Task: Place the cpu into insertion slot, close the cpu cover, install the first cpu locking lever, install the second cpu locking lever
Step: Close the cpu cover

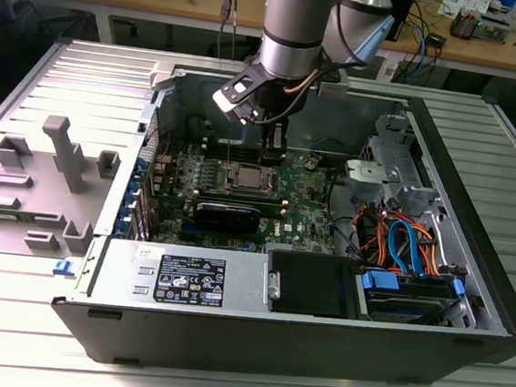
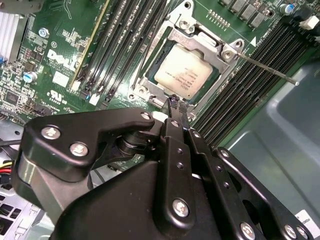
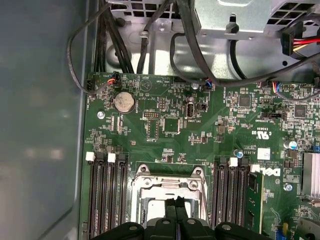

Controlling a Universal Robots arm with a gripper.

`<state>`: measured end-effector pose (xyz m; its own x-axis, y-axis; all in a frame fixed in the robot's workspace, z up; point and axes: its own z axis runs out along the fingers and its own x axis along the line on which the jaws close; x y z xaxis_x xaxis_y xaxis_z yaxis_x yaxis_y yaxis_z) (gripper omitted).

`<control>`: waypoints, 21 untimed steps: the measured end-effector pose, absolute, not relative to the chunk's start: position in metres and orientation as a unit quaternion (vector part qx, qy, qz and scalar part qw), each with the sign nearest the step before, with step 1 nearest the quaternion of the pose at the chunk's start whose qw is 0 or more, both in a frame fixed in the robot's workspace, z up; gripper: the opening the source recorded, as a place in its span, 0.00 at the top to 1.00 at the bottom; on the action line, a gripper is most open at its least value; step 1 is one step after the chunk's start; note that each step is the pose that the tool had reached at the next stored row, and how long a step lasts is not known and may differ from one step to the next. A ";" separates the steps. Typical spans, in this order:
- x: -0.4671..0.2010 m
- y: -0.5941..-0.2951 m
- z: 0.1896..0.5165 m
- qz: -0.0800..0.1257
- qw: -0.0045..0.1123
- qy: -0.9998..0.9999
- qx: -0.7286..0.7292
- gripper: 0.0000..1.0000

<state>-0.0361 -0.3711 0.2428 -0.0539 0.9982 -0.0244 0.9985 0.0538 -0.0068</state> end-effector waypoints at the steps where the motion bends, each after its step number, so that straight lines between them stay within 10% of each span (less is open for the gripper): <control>1: -0.037 -0.371 0.243 -0.011 0.007 0.726 0.688 0.89; 21: -0.051 -0.371 0.243 -0.011 0.007 0.726 0.688 0.89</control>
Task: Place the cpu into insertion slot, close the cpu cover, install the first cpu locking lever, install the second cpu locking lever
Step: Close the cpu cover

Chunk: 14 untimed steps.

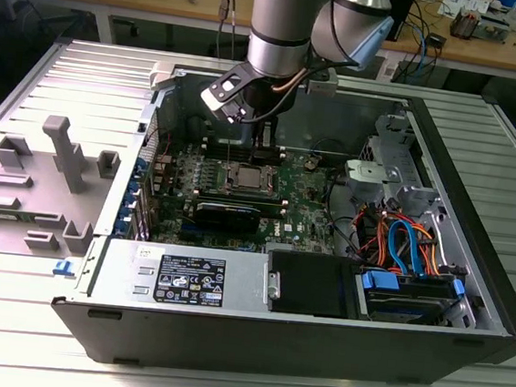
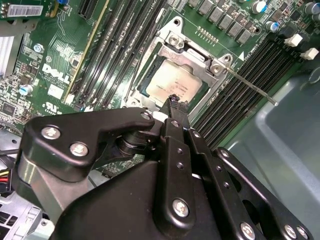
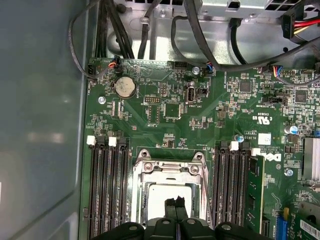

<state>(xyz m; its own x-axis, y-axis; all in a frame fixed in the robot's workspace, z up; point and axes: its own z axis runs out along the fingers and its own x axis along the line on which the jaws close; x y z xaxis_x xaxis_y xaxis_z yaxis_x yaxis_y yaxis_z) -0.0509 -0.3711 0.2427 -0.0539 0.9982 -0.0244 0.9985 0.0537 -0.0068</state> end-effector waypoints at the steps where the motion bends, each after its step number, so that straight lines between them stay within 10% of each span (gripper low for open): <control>1: -0.052 -0.371 0.243 -0.011 0.007 0.726 0.688 0.89; 14: -0.074 -0.371 0.239 -0.011 0.007 0.726 0.688 0.89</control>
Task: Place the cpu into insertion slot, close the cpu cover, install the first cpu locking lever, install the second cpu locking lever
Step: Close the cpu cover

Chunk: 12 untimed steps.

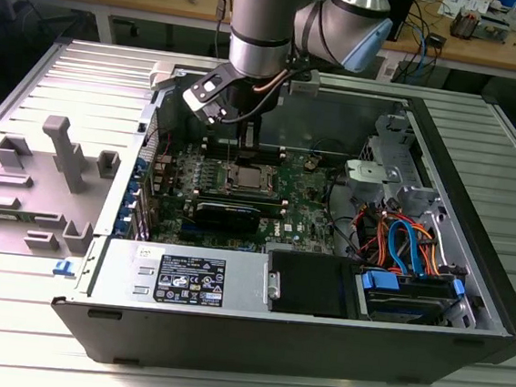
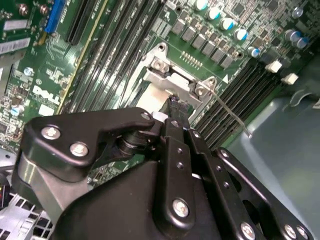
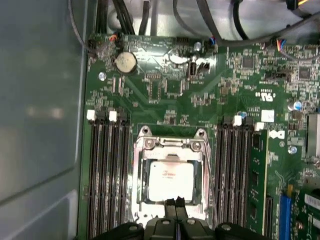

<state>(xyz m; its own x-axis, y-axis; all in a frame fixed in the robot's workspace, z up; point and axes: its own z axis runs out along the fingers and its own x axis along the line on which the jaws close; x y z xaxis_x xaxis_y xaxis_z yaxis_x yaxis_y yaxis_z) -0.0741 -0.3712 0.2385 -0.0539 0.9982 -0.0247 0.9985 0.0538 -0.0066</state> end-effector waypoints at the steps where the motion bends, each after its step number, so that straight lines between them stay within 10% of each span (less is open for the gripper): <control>1: -0.074 -0.371 0.238 -0.011 0.007 0.726 0.688 0.89; 12: -0.081 -0.371 0.219 -0.011 0.006 0.728 0.685 0.89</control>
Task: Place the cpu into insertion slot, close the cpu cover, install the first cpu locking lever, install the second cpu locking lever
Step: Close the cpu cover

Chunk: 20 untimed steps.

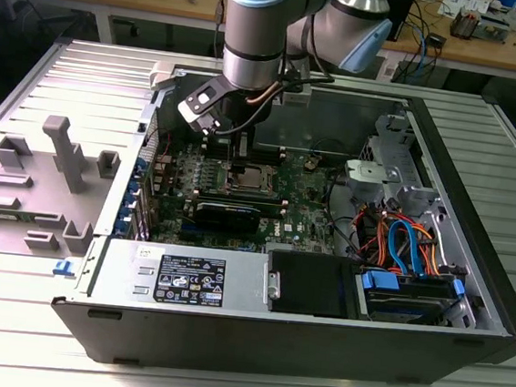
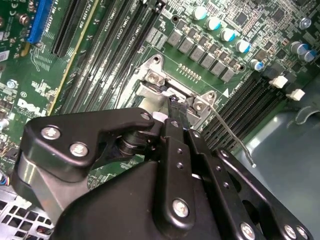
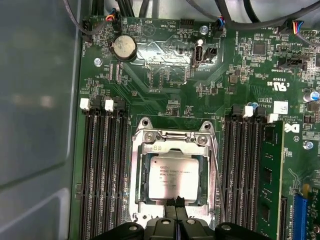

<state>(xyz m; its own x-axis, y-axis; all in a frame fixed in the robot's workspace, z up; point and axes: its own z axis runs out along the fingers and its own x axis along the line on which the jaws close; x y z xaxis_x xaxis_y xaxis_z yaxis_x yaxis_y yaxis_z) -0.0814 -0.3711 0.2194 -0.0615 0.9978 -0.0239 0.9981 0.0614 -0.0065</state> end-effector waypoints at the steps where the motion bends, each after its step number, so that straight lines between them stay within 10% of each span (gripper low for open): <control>1: -0.081 -0.371 0.219 -0.011 0.006 0.728 0.685 0.89; 20: -0.072 -0.371 0.216 -0.013 0.009 0.729 0.685 0.89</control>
<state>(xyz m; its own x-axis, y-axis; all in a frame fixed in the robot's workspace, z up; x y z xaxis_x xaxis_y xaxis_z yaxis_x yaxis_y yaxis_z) -0.0722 -0.3709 0.2160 -0.0618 0.9976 -0.0310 0.9981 0.0616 -0.0069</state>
